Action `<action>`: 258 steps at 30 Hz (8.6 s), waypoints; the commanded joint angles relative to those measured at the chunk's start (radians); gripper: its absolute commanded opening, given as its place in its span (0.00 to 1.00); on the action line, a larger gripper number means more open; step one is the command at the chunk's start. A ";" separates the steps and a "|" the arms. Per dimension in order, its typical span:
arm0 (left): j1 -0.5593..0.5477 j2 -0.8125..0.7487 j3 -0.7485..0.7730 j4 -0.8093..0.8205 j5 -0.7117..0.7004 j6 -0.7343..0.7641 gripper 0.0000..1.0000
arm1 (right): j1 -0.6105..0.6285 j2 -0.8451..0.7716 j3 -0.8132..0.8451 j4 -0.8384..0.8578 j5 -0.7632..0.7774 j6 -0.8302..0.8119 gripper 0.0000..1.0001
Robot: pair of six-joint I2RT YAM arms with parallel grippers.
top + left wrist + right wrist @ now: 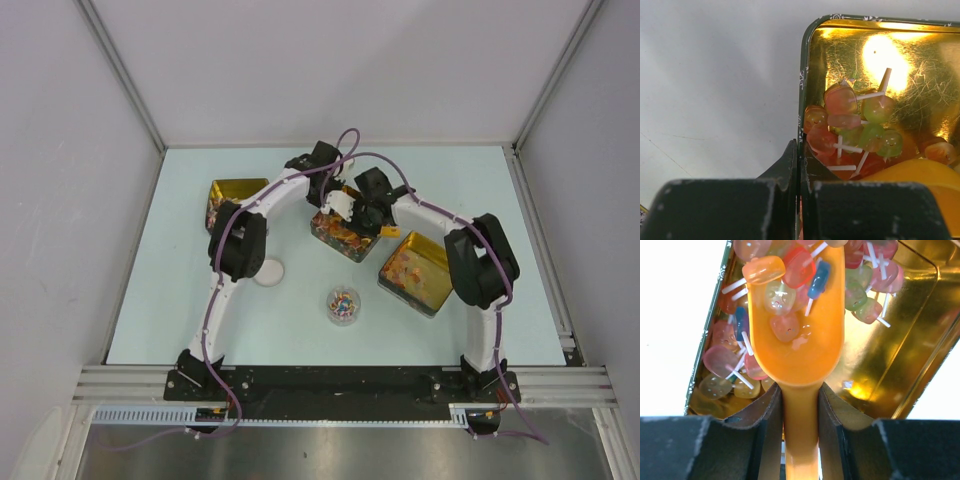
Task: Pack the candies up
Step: Scoop the fake candies from the storage box, then place the fake candies in the packing bottle, then place the spatula at the center of the board.
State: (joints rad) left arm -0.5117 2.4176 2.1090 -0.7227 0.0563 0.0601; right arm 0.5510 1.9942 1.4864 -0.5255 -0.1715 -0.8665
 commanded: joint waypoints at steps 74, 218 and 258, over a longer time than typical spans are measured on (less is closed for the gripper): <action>0.162 -0.112 -0.032 0.017 -0.036 -0.017 0.00 | 0.125 -0.831 -0.448 -0.301 -0.125 0.032 0.00; 0.199 -1.069 -1.228 0.144 0.197 0.682 1.00 | -0.525 0.106 0.037 0.078 0.299 0.368 0.03; 0.027 -0.924 -1.380 0.293 0.019 0.741 0.51 | -0.591 0.094 0.014 0.013 0.187 0.385 0.25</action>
State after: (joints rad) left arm -0.4717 1.4658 0.7479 -0.4271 0.0681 0.7731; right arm -0.0372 2.0872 1.5158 -0.4301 0.0620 -0.4973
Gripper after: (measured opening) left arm 0.549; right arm 0.325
